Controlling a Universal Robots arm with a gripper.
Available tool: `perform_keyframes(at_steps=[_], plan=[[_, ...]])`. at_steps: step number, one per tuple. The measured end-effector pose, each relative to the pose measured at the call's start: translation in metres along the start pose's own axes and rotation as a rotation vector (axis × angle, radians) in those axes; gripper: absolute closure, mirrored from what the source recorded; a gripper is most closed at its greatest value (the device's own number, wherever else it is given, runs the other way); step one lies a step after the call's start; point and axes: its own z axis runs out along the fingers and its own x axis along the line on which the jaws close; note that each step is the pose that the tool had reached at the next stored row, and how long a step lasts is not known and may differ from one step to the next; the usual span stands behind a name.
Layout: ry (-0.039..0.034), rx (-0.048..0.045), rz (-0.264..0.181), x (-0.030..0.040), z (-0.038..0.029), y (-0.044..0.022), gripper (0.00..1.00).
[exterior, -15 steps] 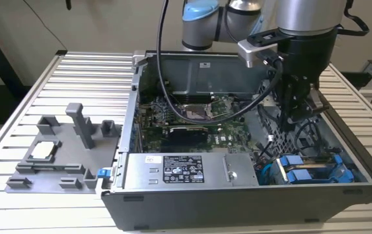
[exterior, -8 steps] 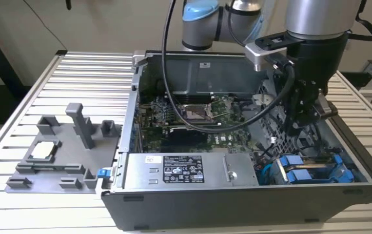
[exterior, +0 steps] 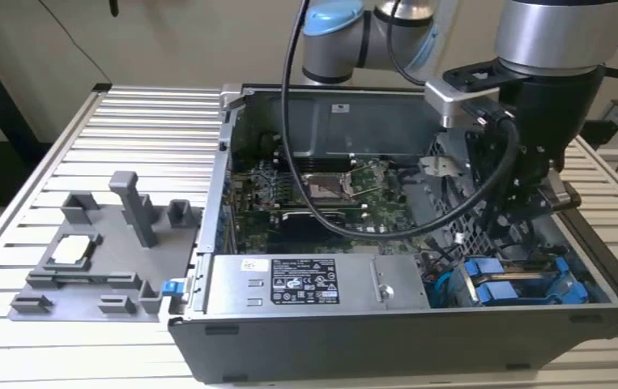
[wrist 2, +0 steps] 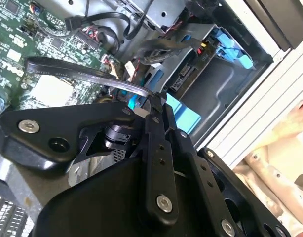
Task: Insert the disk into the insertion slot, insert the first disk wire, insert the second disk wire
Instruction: 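Insert the first disk wire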
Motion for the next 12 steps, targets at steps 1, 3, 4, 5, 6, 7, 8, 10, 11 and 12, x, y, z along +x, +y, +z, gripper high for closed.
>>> perform_keyframes(at_steps=[1,3,4,5,6,7,8,10,11,12], plan=[[-0.0006,-0.0044,-0.001,0.0021,0.0005,-0.0012,0.84],[-0.0016,-0.0119,-0.002,0.0057,0.0014,-0.0035,0.84],[-0.0021,-0.0157,-0.002,0.0076,0.0019,-0.0049,0.84],[-0.0026,-0.0199,-0.003,0.0094,0.0024,-0.0064,0.84],[-0.0031,-0.0237,-0.003,0.0112,0.0029,-0.0077,0.84],[-0.0035,-0.0278,-0.004,0.0130,0.0033,-0.0091,0.84],[-0.0041,-0.0319,-0.005,0.0149,0.0038,-0.0104,0.84],[-0.0051,-0.0401,-0.006,0.0186,0.0048,-0.0129,0.84],[-0.0055,-0.0440,-0.006,0.0204,0.0052,-0.0141,0.84],[-0.0061,-0.0480,-0.007,0.0223,0.0057,-0.0154,0.84]])
